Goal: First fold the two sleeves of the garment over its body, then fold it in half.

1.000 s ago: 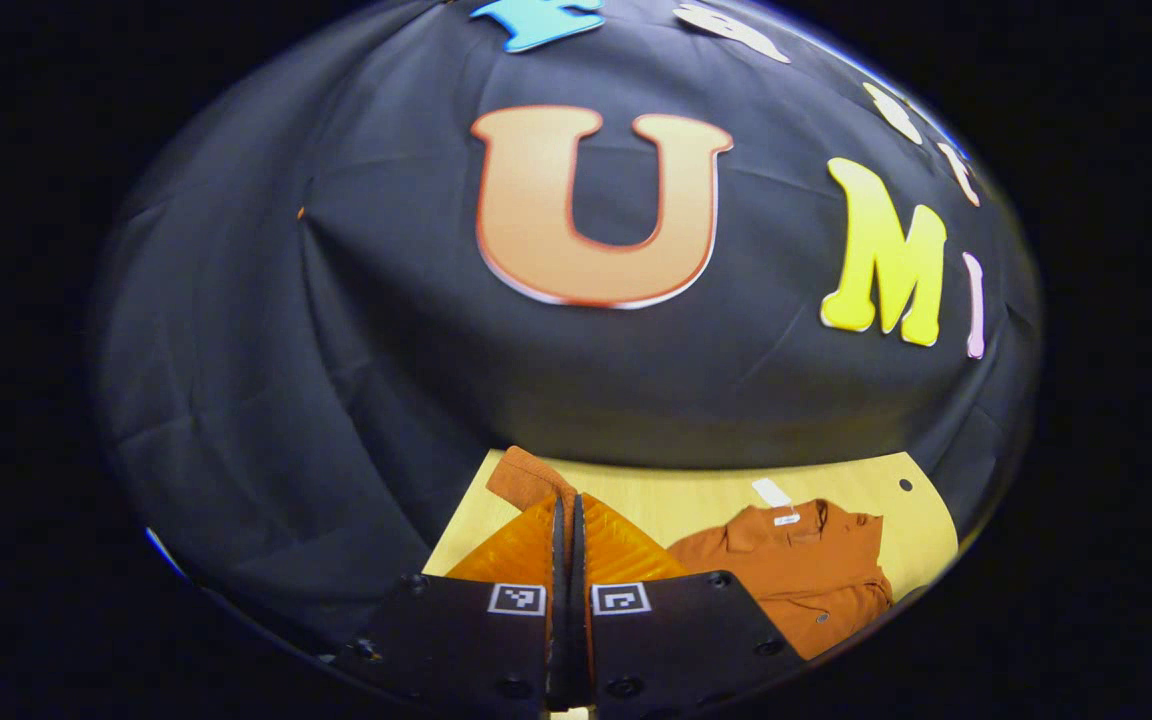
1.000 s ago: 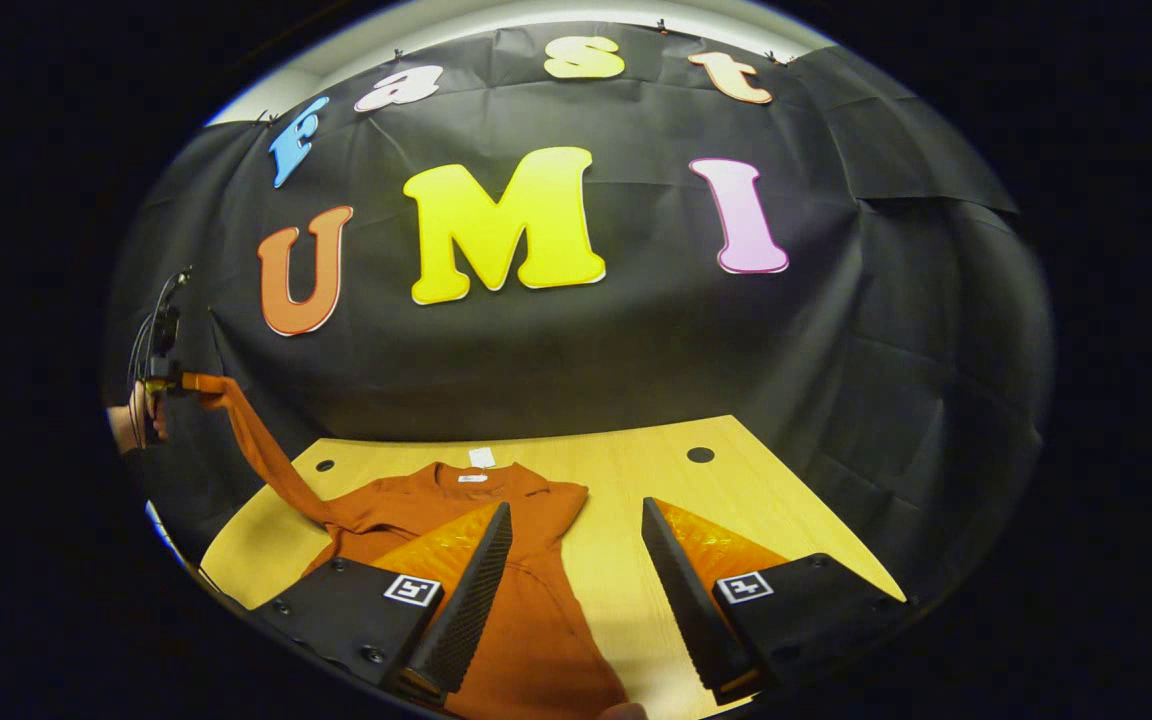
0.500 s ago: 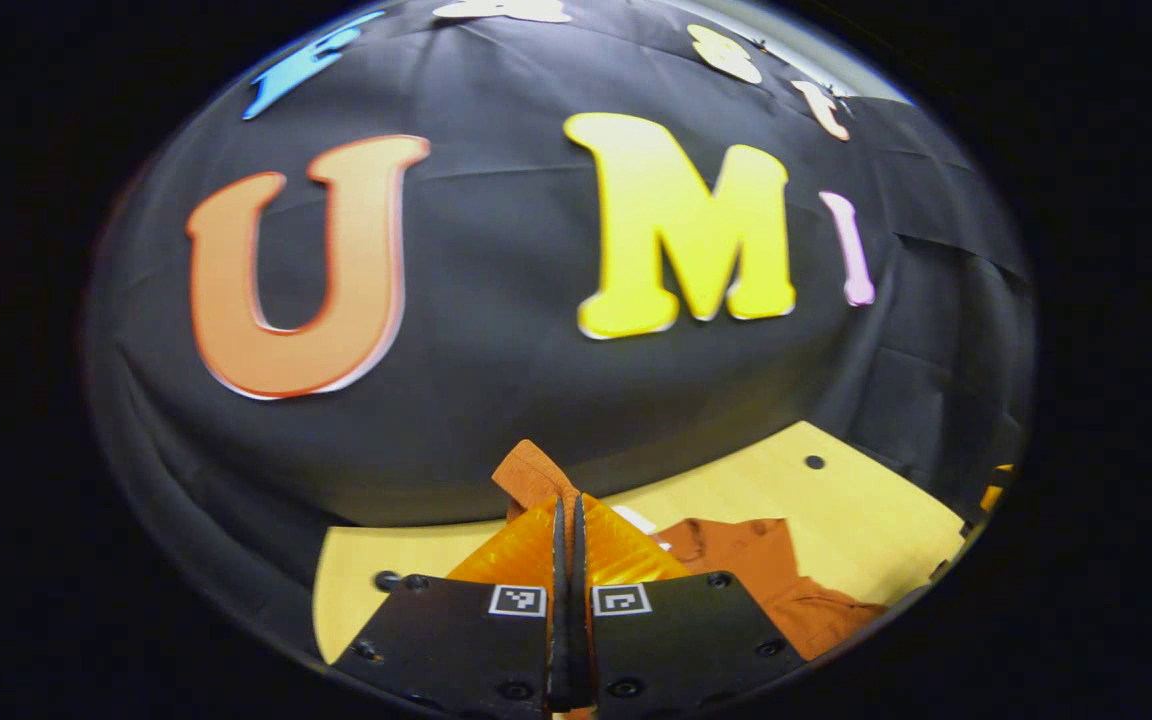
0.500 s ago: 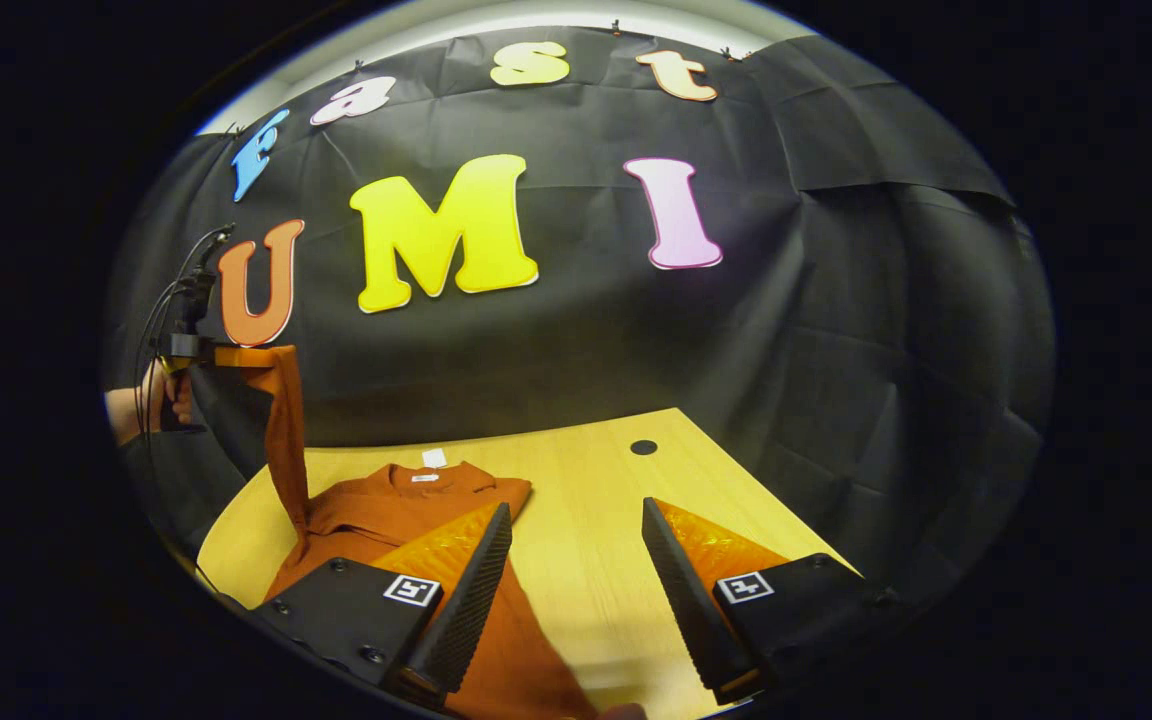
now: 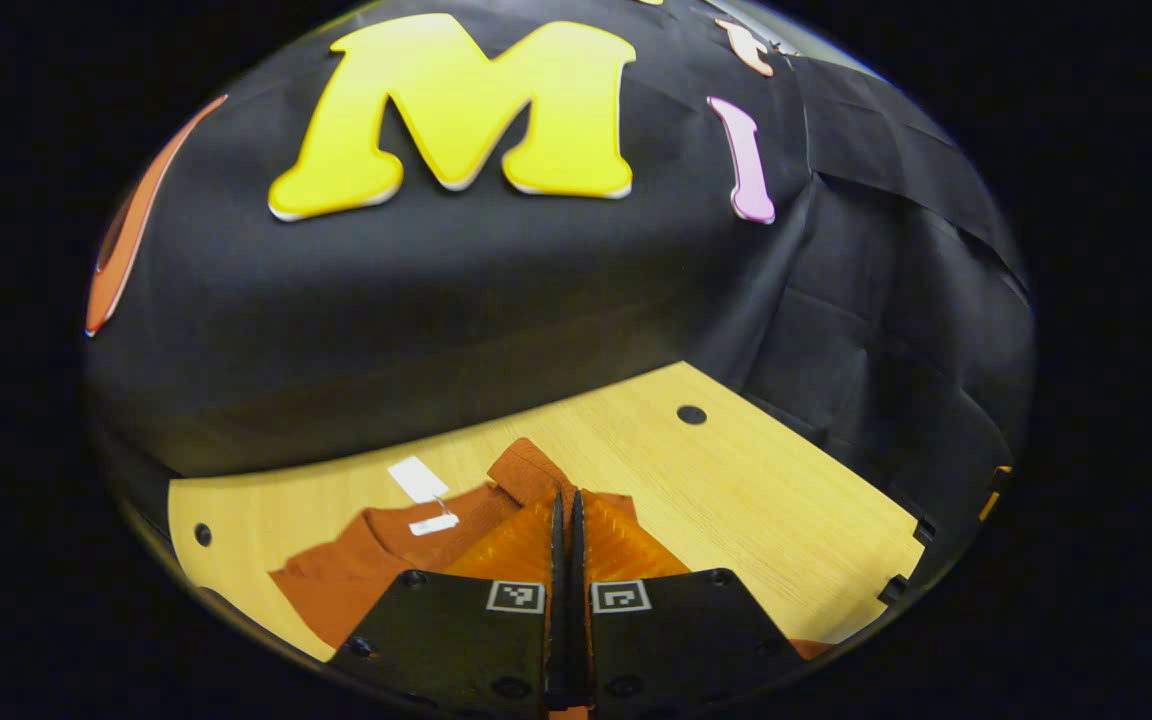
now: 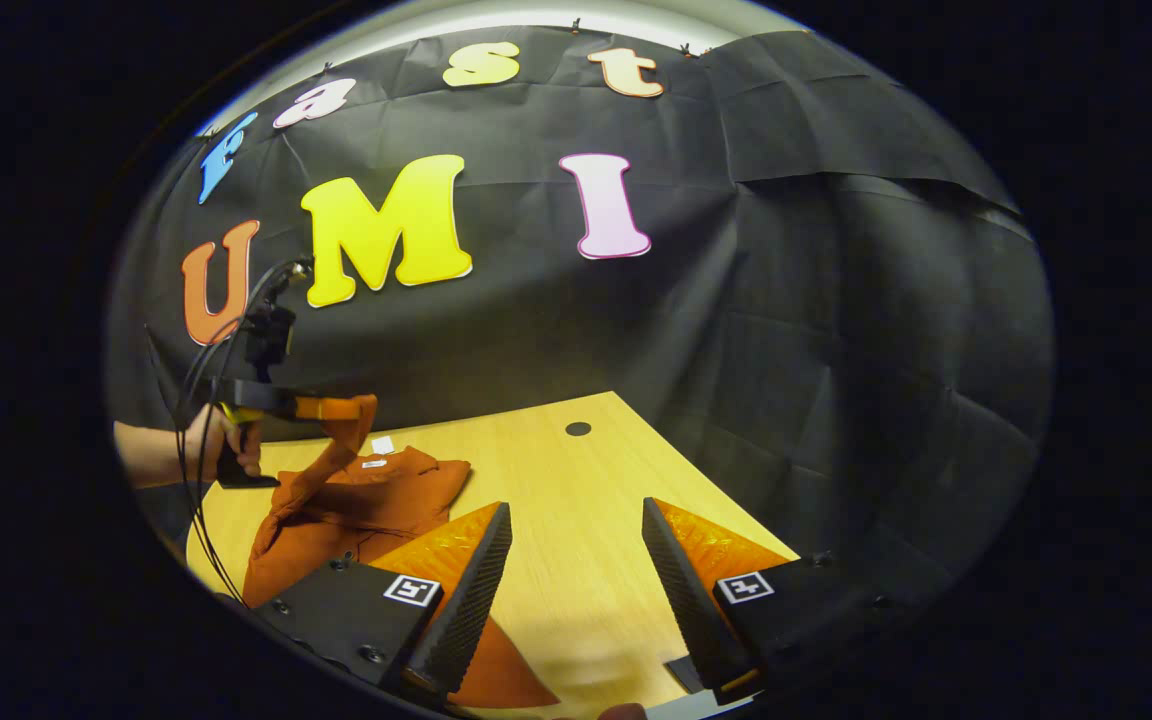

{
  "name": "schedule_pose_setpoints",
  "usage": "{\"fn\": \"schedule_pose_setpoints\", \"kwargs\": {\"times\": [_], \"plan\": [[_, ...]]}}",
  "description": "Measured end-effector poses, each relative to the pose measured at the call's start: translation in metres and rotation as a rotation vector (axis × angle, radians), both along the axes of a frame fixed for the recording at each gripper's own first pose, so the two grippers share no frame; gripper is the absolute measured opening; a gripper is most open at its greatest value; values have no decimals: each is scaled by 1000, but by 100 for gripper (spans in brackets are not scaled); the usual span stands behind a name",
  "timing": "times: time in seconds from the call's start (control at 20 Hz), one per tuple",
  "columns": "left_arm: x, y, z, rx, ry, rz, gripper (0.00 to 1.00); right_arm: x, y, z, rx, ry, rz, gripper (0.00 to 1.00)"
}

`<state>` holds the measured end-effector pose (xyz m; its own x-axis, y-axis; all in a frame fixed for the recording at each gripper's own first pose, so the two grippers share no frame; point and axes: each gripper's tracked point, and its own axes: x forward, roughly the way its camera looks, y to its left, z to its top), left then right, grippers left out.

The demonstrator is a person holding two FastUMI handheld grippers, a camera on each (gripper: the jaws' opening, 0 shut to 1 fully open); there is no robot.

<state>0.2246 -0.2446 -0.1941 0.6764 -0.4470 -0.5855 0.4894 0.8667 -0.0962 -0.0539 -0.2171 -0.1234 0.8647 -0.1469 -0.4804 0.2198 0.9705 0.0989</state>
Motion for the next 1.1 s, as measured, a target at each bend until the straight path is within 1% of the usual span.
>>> {"fn": "schedule_pose_setpoints", "kwargs": {"times": [0.05, 0.2, 0.4, 0.45, 0.5, 0.55, 0.6, 0.65, 0.7, 0.75, 0.85, 0.9, 1.0, 1.1], "plan": [[0, -6, -14, 24, 14, 8, 4, -3, -5, 1, -5, 3, -10, 83], [-4, -20, -53, 88, 67, 24, 6, -12, -17, -1, -18, 21, -33, 85], [-2, -35, -79, 160, 82, 6, 10, -14, -29, 3, -35, 31, -40, 83], [-24, -46, -99, 162, 83, -8, 14, -13, -31, 5, -44, 32, -35, 83], [-15, -53, -89, 155, 87, -25, 20, -13, -33, 6, -52, 33, -29, 84], [-16, -62, -86, 126, 81, -39, 44, -11, -33, 7, -55, 36, -24, 85], [-18, -69, -80, 104, 68, -39, 67, -9, -33, 8, -55, 38, -19, 83], [-19, -70, -75, 89, 56, -33, 68, -6, -31, 9, -56, 35, -12, 84], [-22, -71, -66, 78, 48, -27, 94, -3, -28, 11, -62, 30, 0, 84], [-24, -69, -61, 65, 35, -22, 91, 2, -24, 12, -67, 26, 15, 84], [-27, -61, -41, 43, 6, 4, 92, 14, -11, 17, -77, 7, 55, 84], [-28, -56, -27, 17, -14, 22, 92, 21, -4, 20, -80, -7, 76, 85], [-32, -40, 9, -19, -64, 59, 93, 38, 16, 29, -74, -44, 118, 89], [-33, -16, 48, -40, -136, 99, 94, 57, 40, 40, -66, -86, 168, 89]]}}
